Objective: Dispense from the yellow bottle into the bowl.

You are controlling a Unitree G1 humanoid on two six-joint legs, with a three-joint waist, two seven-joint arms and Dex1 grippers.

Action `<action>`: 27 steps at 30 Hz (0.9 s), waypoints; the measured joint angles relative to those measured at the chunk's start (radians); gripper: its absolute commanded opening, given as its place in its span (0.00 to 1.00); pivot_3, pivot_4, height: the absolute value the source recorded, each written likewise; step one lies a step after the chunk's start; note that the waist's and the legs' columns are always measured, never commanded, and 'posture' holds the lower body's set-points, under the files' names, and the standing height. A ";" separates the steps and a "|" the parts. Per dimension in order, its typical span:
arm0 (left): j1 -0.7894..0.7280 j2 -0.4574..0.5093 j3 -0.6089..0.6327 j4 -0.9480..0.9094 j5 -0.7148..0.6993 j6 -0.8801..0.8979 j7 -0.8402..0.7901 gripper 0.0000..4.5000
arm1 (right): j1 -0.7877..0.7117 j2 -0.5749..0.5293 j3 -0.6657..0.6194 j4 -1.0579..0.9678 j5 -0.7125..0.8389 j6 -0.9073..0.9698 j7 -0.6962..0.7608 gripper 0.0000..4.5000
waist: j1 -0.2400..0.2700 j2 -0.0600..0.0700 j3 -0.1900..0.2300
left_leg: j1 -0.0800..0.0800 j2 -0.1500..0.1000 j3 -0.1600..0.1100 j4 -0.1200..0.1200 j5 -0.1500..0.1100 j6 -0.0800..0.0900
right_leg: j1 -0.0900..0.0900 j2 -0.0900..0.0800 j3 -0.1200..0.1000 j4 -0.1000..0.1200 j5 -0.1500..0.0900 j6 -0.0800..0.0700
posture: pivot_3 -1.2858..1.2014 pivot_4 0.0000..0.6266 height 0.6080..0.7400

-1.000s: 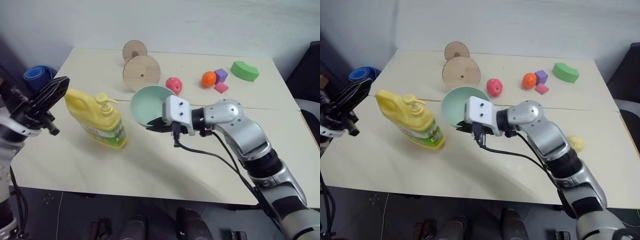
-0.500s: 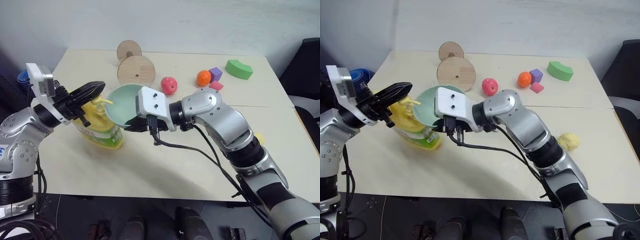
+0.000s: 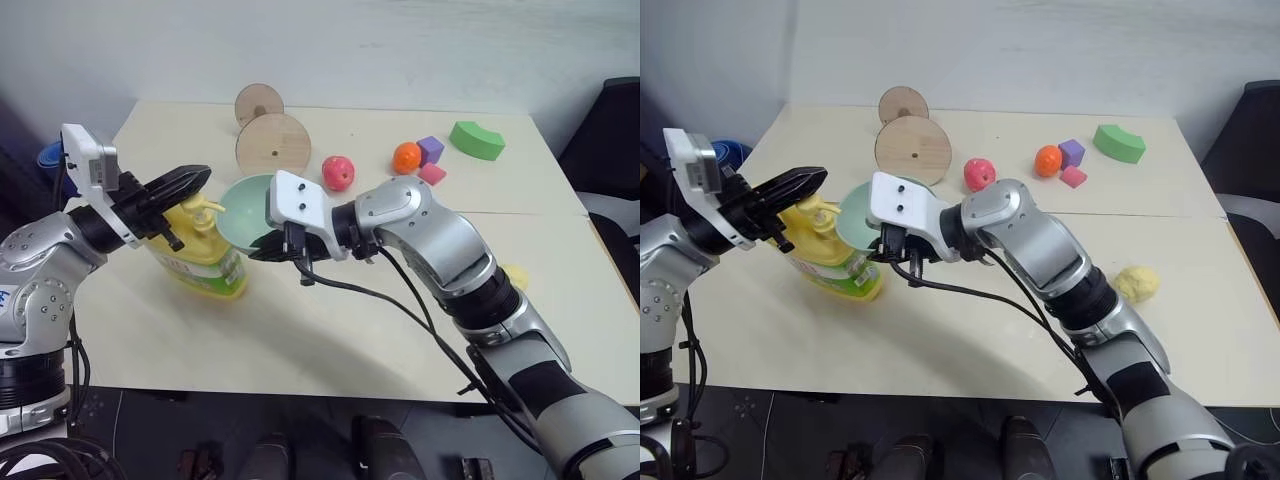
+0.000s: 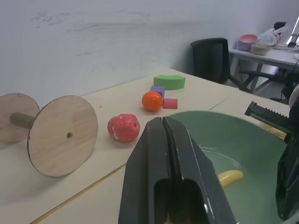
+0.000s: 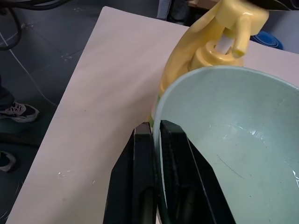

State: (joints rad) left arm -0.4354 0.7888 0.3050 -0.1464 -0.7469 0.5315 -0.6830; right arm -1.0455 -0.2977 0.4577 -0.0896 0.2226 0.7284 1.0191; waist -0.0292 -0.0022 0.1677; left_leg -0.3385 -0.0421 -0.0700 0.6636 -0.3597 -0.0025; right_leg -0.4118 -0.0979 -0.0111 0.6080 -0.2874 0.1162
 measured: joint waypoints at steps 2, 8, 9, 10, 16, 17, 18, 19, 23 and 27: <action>0.005 -0.006 -0.001 -0.004 0.008 -0.001 0.009 0.00 | 0.000 0.010 -0.004 0.009 0.004 0.006 -0.006 0.00 | 0.000 0.002 -0.001 | 0.001 0.000 0.000 0.000 0.000 0.000 | 0.001 0.000 0.000 0.000 0.000 0.000 | 0.52 0.24 1.00; 0.035 -0.039 -0.003 -0.018 0.027 -0.001 0.044 0.00 | 0.000 0.032 -0.028 0.012 0.020 0.020 -0.019 0.00 | 0.000 0.013 -0.009 | 0.002 0.000 0.001 -0.001 0.000 0.000 | 0.001 0.000 0.002 0.001 0.000 0.000 | 0.52 0.24 1.00; 0.040 -0.043 -0.003 -0.023 0.028 -0.001 0.048 0.00 | 0.000 0.033 -0.029 0.012 0.022 0.022 -0.021 0.00 | 0.000 0.014 -0.009 | 0.002 0.000 0.001 -0.001 0.000 0.000 | 0.001 0.000 0.003 0.001 0.000 0.000 | 0.52 0.24 1.00; 0.046 -0.047 -0.003 -0.031 0.030 -0.001 0.050 0.00 | 0.000 0.035 -0.030 0.012 0.024 0.026 -0.021 0.00 | 0.000 0.015 -0.010 | 0.002 0.000 0.001 -0.001 0.000 0.000 | 0.001 0.000 0.004 0.001 0.000 -0.001 | 0.52 0.24 1.00; 0.041 -0.150 0.050 -0.026 0.012 -0.027 0.080 0.00 | 0.030 0.015 -0.040 -0.009 0.037 0.035 -0.024 0.00 | 0.001 0.015 -0.013 | 0.002 0.001 0.000 -0.001 0.000 0.000 | 0.000 0.000 0.008 0.001 -0.001 -0.001 | 0.52 0.24 1.00; 0.038 -0.156 0.063 -0.020 0.000 -0.039 0.070 0.00 | 0.047 -0.002 -0.040 -0.026 0.044 0.030 -0.013 0.00 | 0.001 0.013 -0.013 | 0.001 0.001 0.000 -0.001 0.000 -0.001 | 0.000 0.000 0.008 0.000 -0.001 -0.001 | 0.52 0.24 1.00; 0.038 -0.157 0.080 -0.012 -0.015 -0.047 0.052 0.00 | 0.067 -0.026 -0.040 -0.039 0.052 0.014 0.002 0.00 | 0.001 0.012 -0.012 | -0.001 0.001 0.000 -0.001 0.000 -0.001 | -0.001 0.000 0.008 0.000 -0.001 -0.001 | 0.52 0.24 1.00; 0.040 -0.158 0.102 -0.003 -0.034 -0.057 0.029 0.00 | 0.092 -0.054 -0.047 -0.050 0.055 -0.005 0.014 0.00 | 0.002 0.009 -0.011 | -0.003 0.001 0.000 -0.001 0.000 -0.001 | -0.002 0.000 0.008 0.000 -0.001 -0.001 | 0.52 0.24 1.00; 0.077 -0.101 0.226 -0.004 -0.127 -0.067 -0.092 0.00 | 0.193 -0.165 -0.118 -0.050 0.046 -0.109 0.030 0.00 | 0.001 0.001 -0.010 | -0.017 0.000 -0.002 0.002 0.000 0.000 | -0.015 -0.001 0.005 0.000 0.000 -0.001 | 0.52 0.24 1.00; 0.316 0.048 0.278 -0.054 -0.151 -0.021 -0.299 0.00 | 0.352 -0.263 -0.180 0.021 0.017 -0.284 0.061 0.00 | -0.003 0.000 -0.011 | -0.014 -0.001 -0.002 -0.002 -0.002 0.001 | -0.015 -0.002 0.001 -0.003 0.000 -0.001 | 0.52 0.24 1.00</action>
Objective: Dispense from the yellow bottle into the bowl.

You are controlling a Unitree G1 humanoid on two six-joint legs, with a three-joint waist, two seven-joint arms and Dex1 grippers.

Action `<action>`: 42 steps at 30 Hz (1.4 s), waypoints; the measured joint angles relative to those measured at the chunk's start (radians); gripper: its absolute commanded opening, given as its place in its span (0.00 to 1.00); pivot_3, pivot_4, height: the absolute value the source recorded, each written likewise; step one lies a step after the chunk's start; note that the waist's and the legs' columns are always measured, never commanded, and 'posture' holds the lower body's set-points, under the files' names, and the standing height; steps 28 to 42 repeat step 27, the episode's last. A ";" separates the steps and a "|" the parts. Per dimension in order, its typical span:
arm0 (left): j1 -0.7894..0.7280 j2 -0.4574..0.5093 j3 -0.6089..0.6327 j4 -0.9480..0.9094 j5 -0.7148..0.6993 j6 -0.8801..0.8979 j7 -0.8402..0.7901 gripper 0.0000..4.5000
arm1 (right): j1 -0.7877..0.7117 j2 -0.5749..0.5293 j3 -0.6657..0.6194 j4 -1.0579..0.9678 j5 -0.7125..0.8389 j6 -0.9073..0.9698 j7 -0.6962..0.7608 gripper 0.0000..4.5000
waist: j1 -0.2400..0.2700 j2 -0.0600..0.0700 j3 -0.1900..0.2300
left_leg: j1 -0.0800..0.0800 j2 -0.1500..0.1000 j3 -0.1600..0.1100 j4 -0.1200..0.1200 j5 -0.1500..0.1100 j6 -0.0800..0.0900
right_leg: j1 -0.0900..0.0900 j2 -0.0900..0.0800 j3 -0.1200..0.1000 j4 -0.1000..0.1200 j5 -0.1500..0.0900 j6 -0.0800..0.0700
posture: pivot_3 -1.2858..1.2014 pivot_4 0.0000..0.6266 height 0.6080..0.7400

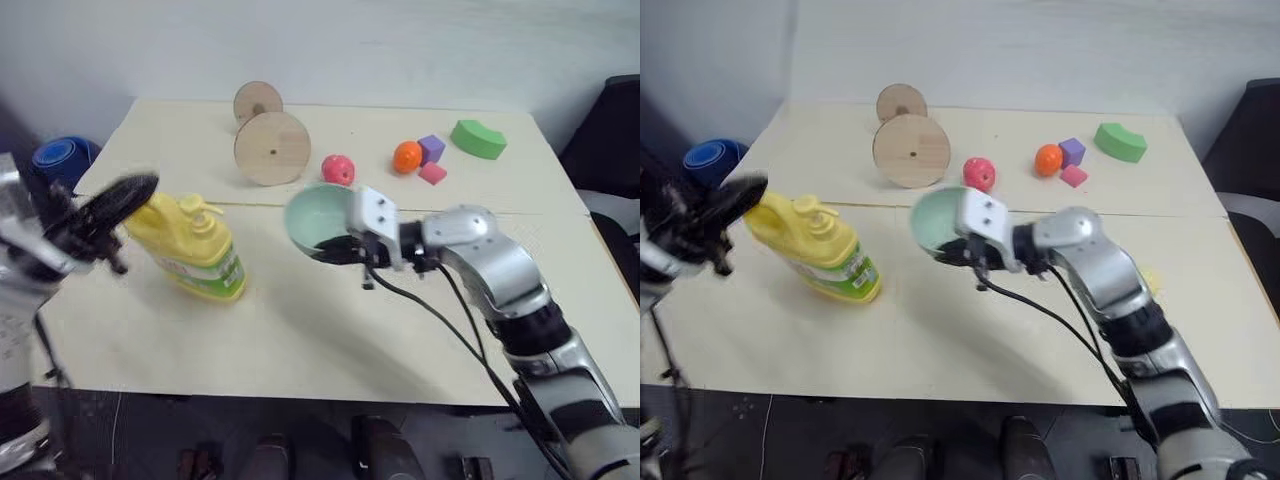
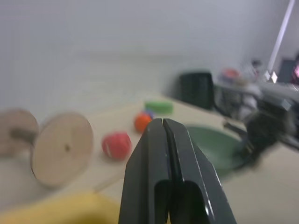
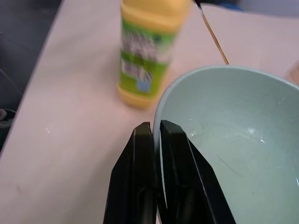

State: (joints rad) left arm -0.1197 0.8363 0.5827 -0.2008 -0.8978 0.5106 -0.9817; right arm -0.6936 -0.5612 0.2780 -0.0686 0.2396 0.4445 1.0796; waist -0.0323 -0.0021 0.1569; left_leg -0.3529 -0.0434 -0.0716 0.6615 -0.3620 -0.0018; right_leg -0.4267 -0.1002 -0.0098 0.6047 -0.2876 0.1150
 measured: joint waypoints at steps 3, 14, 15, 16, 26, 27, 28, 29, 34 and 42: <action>0.212 0.022 -0.047 -0.009 0.145 -0.113 -0.141 0.00 | 0.129 -0.021 -0.004 0.100 -0.034 -0.135 0.028 0.00 | 0.002 0.001 0.001 | 0.000 0.000 0.002 0.000 0.000 0.000 | 0.000 0.000 -0.001 -0.004 0.000 0.000 | 0.52 0.24 1.00; 0.284 -0.161 -0.189 0.049 0.365 -0.364 -0.100 0.20 | 0.316 0.006 -0.057 0.199 -0.021 -0.388 0.071 0.52 | 0.013 0.001 0.004 | 0.000 0.003 0.001 0.002 0.003 -0.001 | 0.001 0.001 -0.001 -0.003 0.006 -0.006 | 0.52 0.24 1.00; 0.294 -0.162 -0.204 0.051 0.375 -0.367 -0.100 0.27 | 0.356 -0.004 -0.085 0.158 -0.009 -0.407 0.064 0.60 | 0.014 0.001 0.004 | -0.001 0.003 0.001 0.002 0.003 -0.001 | 0.001 0.002 -0.001 -0.003 0.006 -0.006 | 0.52 0.24 1.00; 0.303 -0.162 -0.207 0.053 0.381 -0.374 -0.101 0.34 | 0.385 -0.013 -0.112 0.126 0.002 -0.422 0.057 0.67 | 0.017 0.001 0.004 | -0.001 0.003 0.001 0.002 0.003 -0.001 | 0.001 0.001 -0.001 -0.003 0.006 -0.006 | 0.52 0.24 1.00; 0.369 -0.189 -0.211 0.234 0.567 -0.652 -0.043 0.83 | 0.860 -0.132 -0.509 -0.087 0.254 -0.429 0.106 1.00 | 0.048 0.002 0.006 | 0.012 0.004 0.001 0.001 -0.003 0.003 | 0.017 0.001 -0.002 -0.015 0.006 -0.006 | 0.52 0.24 1.00; 0.372 -0.190 -0.211 0.247 0.574 -0.673 -0.035 0.83 | 0.891 -0.132 -0.530 -0.083 0.245 -0.462 0.109 1.00 | 0.050 0.002 0.006 | 0.014 0.004 0.001 0.001 -0.006 0.007 | 0.019 0.002 -0.002 -0.015 0.006 -0.006 | 0.52 0.24 1.00; 0.372 -0.190 -0.211 0.247 0.574 -0.673 -0.035 0.83 | 0.891 -0.132 -0.530 -0.083 0.245 -0.462 0.109 1.00 | 0.050 0.002 0.006 | 0.014 0.004 0.001 0.001 -0.006 0.007 | 0.019 0.002 -0.002 -0.015 0.006 -0.006 | 0.52 0.24 1.00; 0.372 -0.190 -0.211 0.247 0.574 -0.673 -0.035 0.83 | 0.891 -0.132 -0.530 -0.083 0.245 -0.462 0.109 1.00 | 0.050 0.002 0.006 | 0.014 0.004 0.001 0.001 -0.006 0.007 | 0.019 0.002 -0.002 -0.015 0.006 -0.006 | 0.52 0.24 1.00; 0.372 -0.190 -0.211 0.247 0.574 -0.673 -0.035 0.83 | 0.891 -0.132 -0.530 -0.083 0.245 -0.462 0.109 1.00 | 0.050 0.002 0.006 | 0.014 0.004 0.001 0.001 -0.006 0.007 | 0.019 0.002 -0.002 -0.015 0.006 -0.006 | 0.52 0.24 1.00; 0.372 -0.190 -0.211 0.247 0.574 -0.673 -0.035 0.83 | 0.891 -0.132 -0.530 -0.083 0.245 -0.462 0.109 1.00 | 0.050 0.002 0.006 | 0.014 0.004 0.001 0.001 -0.006 0.007 | 0.019 0.002 -0.002 -0.015 0.006 -0.006 | 0.52 0.24 1.00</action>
